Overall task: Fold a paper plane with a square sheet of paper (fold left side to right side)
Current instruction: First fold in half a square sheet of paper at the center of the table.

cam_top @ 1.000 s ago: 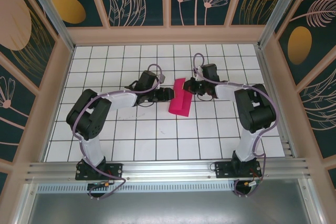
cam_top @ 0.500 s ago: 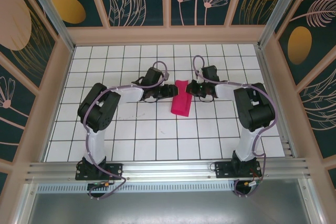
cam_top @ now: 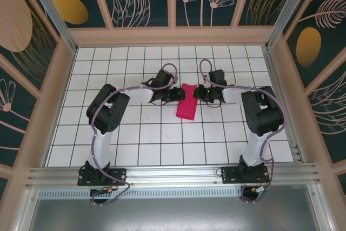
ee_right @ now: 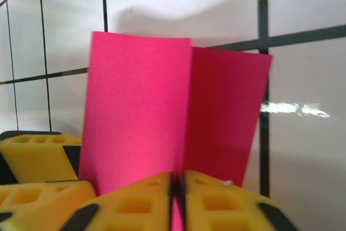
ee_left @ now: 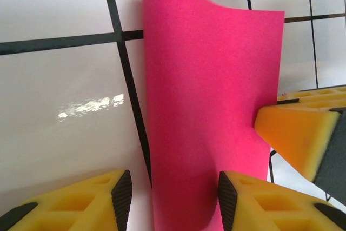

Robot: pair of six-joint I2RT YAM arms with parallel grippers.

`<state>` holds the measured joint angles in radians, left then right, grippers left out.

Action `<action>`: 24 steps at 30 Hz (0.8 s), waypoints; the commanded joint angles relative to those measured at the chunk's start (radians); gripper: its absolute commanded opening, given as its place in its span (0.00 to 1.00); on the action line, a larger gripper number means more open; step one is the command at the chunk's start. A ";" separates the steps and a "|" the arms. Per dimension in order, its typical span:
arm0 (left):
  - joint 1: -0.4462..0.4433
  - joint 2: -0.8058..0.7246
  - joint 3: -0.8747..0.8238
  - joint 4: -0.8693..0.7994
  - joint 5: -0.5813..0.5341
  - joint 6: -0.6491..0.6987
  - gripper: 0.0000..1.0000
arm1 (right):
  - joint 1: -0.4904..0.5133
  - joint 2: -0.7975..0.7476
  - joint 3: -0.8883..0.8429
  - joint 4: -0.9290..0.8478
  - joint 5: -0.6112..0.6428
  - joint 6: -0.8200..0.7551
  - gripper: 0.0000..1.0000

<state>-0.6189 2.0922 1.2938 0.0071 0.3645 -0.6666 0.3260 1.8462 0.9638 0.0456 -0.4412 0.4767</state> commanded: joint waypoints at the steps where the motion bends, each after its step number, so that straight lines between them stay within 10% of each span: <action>1: -0.016 0.040 0.022 -0.054 -0.019 0.018 0.48 | -0.023 -0.090 -0.031 -0.005 0.037 -0.010 0.25; 6: -0.025 0.047 0.039 -0.075 -0.036 0.027 0.47 | -0.051 -0.174 -0.070 -0.047 0.115 -0.034 0.38; 24: -0.058 0.071 0.102 -0.157 -0.100 0.077 0.49 | -0.090 -0.250 -0.175 -0.050 0.142 -0.036 0.39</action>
<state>-0.6533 2.1159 1.3750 -0.1066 0.2764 -0.6209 0.2409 1.6138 0.8021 -0.0013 -0.3035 0.4500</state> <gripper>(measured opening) 0.489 0.392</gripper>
